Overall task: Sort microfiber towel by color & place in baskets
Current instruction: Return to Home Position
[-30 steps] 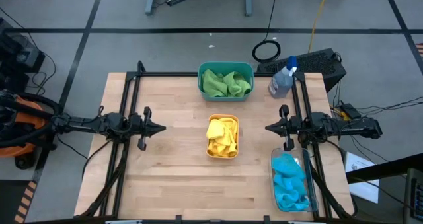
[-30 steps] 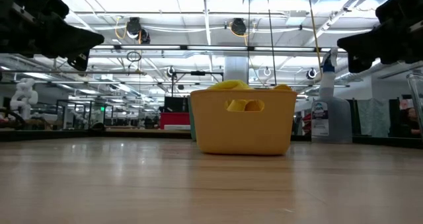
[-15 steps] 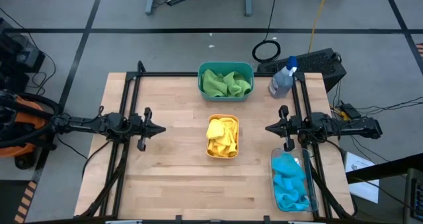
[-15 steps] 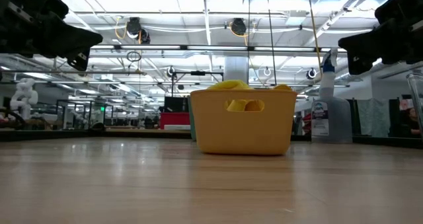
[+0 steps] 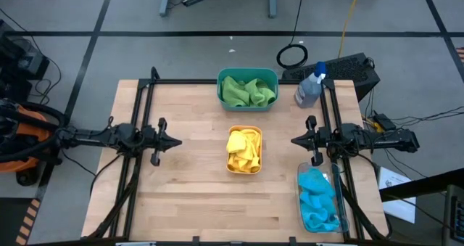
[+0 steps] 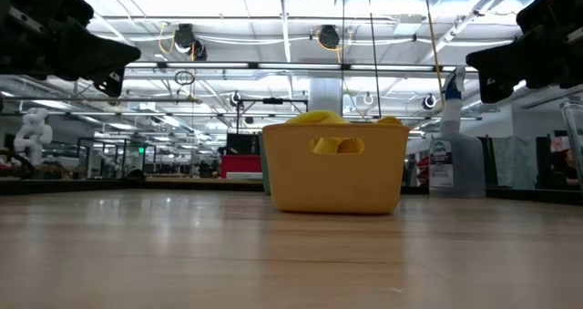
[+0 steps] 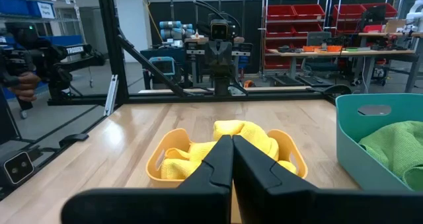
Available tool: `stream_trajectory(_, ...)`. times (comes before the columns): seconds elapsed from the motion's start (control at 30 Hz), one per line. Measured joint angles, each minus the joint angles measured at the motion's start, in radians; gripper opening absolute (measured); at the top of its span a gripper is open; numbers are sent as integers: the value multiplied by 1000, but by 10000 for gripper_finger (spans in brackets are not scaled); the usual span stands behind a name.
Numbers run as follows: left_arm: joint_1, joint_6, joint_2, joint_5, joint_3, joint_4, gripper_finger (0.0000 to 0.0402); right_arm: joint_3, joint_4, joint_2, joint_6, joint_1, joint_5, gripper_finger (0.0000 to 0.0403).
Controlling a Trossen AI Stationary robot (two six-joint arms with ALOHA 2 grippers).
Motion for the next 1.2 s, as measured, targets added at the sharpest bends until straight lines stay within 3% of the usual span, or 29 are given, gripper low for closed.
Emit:
stream_trajectory(0.3, 56, -43, -2, 17, 0, 22, 0, 0, 1, 0, 0, 0, 0, 0)
stream_trajectory(0.73, 55, -125, 2, 22, 0, 4, 0, 0, 2, 0, 0, 0, 0, 0)
stream_trajectory(1.2, 55, -123, 3, 22, 0, 4, 31, 0, 2, 0, 0, 0, 0, 0)
